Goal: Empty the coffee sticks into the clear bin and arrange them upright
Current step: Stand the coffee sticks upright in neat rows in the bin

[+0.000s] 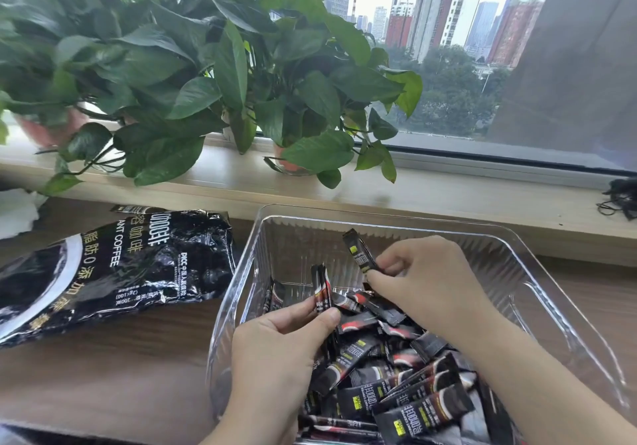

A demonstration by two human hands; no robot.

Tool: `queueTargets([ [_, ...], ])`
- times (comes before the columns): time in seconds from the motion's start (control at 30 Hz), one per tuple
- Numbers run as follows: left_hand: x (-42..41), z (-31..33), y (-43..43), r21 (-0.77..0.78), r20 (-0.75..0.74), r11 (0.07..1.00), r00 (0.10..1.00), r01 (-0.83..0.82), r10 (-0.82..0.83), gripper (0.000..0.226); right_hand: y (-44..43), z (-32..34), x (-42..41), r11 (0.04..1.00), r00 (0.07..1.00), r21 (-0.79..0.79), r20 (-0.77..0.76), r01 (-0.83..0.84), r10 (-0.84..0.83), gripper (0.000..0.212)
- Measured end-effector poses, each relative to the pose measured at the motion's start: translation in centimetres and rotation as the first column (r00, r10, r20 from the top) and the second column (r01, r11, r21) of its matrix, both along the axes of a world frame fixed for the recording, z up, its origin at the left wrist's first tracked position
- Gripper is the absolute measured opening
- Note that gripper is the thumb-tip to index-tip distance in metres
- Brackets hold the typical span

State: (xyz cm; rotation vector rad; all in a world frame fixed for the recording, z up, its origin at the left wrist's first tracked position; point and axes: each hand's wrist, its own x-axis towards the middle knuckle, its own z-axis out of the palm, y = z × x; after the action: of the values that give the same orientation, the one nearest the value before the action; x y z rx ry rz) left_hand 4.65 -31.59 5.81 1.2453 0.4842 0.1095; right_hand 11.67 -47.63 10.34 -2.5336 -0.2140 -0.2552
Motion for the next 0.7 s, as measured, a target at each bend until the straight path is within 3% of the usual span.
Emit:
queueTargets([
  [0.27, 0.5, 0.4, -1.0, 0.01, 0.013, 0.999, 0.999, 0.032, -0.032, 0.026, 1.0, -0.4, -3.6, 0.953, 0.951, 0.297, -0.306, 0.054, 0.041, 0.014],
  [0.5, 0.5, 0.2, -0.9, 0.032, -0.048, 0.996, 0.995, 0.088, -0.086, 0.034, 1.1, -0.3, -3.8, 0.898, 0.906, 0.432, -0.409, 0.089, 0.107, 0.01],
  [0.7, 0.9, -0.5, -0.6, 0.183, -0.066, 0.978, 0.994, 0.101, -0.091, 0.011, 1.5, -0.9, -2.9, 0.843, 0.875, 0.52, -0.464, 0.141, 0.14, 0.012],
])
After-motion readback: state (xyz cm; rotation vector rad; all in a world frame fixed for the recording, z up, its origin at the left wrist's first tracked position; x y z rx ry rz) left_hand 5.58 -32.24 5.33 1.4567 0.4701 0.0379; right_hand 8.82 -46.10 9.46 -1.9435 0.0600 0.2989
